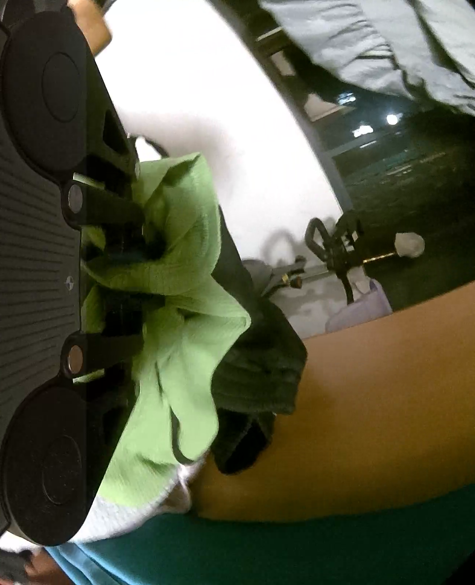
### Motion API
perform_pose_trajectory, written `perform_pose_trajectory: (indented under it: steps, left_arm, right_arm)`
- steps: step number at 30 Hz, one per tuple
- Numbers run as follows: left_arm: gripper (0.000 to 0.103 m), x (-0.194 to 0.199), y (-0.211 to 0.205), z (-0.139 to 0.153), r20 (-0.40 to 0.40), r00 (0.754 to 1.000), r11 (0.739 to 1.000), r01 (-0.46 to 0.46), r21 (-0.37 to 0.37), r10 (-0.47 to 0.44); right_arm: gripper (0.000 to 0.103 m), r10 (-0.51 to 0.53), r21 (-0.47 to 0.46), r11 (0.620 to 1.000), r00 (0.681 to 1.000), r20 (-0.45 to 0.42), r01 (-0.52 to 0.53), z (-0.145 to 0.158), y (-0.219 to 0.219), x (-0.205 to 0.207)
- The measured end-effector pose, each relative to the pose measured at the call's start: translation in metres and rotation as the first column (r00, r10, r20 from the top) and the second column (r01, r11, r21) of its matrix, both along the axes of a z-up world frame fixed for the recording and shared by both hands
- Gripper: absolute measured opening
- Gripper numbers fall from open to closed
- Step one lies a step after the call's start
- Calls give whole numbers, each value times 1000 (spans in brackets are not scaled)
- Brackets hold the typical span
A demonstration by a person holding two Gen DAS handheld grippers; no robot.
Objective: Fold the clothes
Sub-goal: 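Open both tools and release the green sweater onto the grey blanket, then move both tools toward the striped sweater on the white board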
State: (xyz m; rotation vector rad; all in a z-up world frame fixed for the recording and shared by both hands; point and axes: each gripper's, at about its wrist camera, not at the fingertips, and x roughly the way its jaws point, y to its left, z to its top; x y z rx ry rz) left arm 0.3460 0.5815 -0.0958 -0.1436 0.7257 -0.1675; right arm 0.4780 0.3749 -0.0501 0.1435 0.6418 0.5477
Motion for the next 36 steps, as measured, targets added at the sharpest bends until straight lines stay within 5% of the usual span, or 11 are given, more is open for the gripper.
perform_pose_trajectory:
  steps: [1, 2, 8, 13, 21, 27, 36]
  left_arm:
    - [74, 2, -3, 0, -2, 1000, 1000, 7, 6, -7]
    - [74, 5, -6, 0, -2, 1000, 1000, 13, 15, -13]
    - [74, 13, -11, 0, 3, 1000, 1000, 16, 22, -16]
    - [75, 10, -8, -1, 5, 1000, 1000, 1, 11, -1]
    - [82, -19, 6, 14, 18, 999, 999, -35, -18, 35]
    - [87, -47, 4, 25, 17, 999, 999, -52, 0, 52]
    - [92, -80, -74, -18, -105, 994, 998, 20, 57, -14]
  right_arm:
    - [59, -12, -38, 999, 1000, 14, 13, 2, -1, -2]
    - [67, -24, -32, 999, 1000, 15, 24, 6, -9, -5]
    - [87, -128, 33, 991, 992, 4, 128, 15, -69, -26]
    - [86, -323, 107, 934, 933, -160, 341, -27, -141, -37]
    - [86, -537, -49, 830, 770, -346, 556, -98, -222, -115]
    - [87, -612, -98, 775, 700, -368, 625, -111, -268, -178]
    - [102, -723, -261, 685, 592, -355, 680, -149, -304, -257]
